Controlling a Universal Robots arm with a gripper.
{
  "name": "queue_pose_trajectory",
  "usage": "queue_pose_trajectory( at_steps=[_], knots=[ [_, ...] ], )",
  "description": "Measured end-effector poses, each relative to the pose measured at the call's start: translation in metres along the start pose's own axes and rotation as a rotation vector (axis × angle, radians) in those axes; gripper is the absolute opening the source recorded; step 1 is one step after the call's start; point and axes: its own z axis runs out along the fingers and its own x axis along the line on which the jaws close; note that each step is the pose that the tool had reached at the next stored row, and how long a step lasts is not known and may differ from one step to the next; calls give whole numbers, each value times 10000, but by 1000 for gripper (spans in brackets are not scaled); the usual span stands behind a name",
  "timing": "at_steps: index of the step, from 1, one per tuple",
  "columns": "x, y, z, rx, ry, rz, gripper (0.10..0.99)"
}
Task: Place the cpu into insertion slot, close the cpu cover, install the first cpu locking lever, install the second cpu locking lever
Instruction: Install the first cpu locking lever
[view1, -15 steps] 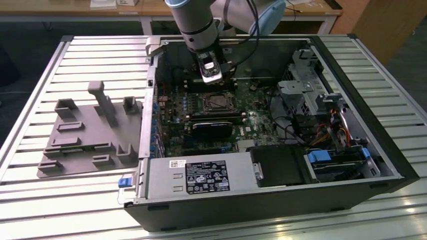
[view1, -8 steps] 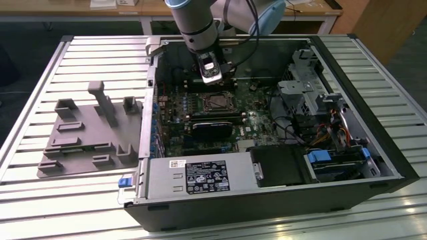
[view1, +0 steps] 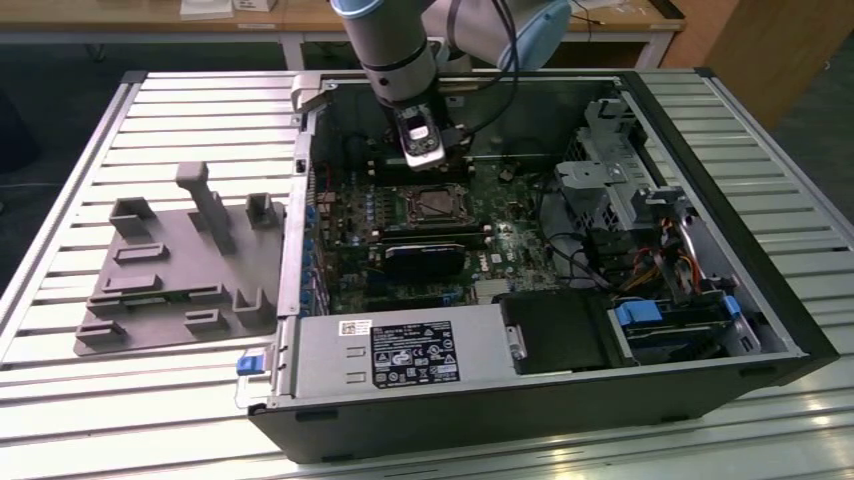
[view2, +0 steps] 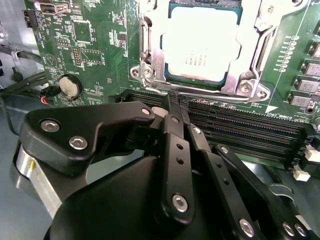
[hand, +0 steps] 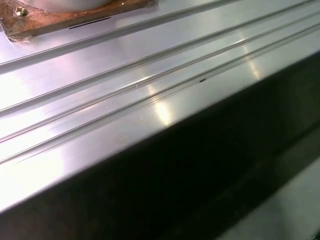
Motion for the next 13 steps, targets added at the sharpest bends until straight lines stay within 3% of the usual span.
queue_pose_trajectory(
  at_steps=[7,13],
  knots=[
    [-11,-18,-2,-13,7,5,102],
    [-19,-15,-28,-85,44,32,102]
  ],
)
